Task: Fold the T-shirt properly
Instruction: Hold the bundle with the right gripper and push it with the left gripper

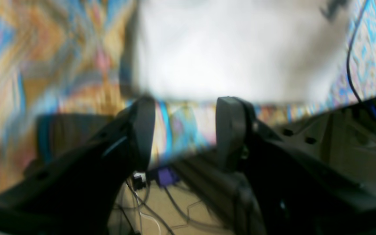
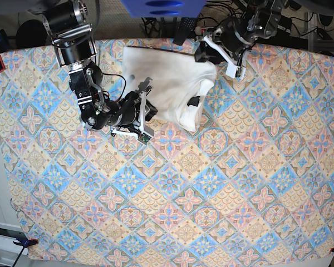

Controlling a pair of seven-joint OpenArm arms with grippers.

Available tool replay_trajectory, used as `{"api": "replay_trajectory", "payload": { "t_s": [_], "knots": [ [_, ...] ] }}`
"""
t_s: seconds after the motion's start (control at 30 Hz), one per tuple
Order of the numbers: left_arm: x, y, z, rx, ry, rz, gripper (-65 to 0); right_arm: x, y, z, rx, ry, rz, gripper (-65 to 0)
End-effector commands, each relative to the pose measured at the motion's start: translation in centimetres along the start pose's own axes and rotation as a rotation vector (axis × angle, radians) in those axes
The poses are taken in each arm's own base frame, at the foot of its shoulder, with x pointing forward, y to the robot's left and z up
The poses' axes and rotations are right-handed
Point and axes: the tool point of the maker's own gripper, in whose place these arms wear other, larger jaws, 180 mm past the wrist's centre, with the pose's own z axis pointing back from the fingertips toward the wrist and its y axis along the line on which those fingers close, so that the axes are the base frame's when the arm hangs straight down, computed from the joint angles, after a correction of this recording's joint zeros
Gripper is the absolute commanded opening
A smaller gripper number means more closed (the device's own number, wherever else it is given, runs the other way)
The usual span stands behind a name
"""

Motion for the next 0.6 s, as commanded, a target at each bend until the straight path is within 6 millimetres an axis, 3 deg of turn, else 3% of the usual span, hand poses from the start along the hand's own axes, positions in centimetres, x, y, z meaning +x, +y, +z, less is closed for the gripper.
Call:
{"api": "replay_trajectory", "payload": {
  "t_s": [0.0,0.23,0.33,0.57],
  "knots": [
    [0.3,-0.3,-0.3,-0.013,-0.014,0.008,-35.2,1.1,-0.6,0.5,-0.012,-0.027,0.012,-54.1],
    [2.4,0.4,-3.4,-0.004,-0.042,0.042,-35.2,-0.8,-2.8,1.1,-0.101,0.046,0.03,-59.5],
    [3.9,0.3,-4.6,-0.011,-0.054,0.027,-35.2,-0.9,-4.9,3.4,-0.167,0.042,0.06,-59.5],
    [7.1,0.0,-7.9,-0.03,-0.046,-0.04,-35.2,-1.9,-4.6,7.2,-0.243,0.016,0.134,-59.5]
  ]
}}
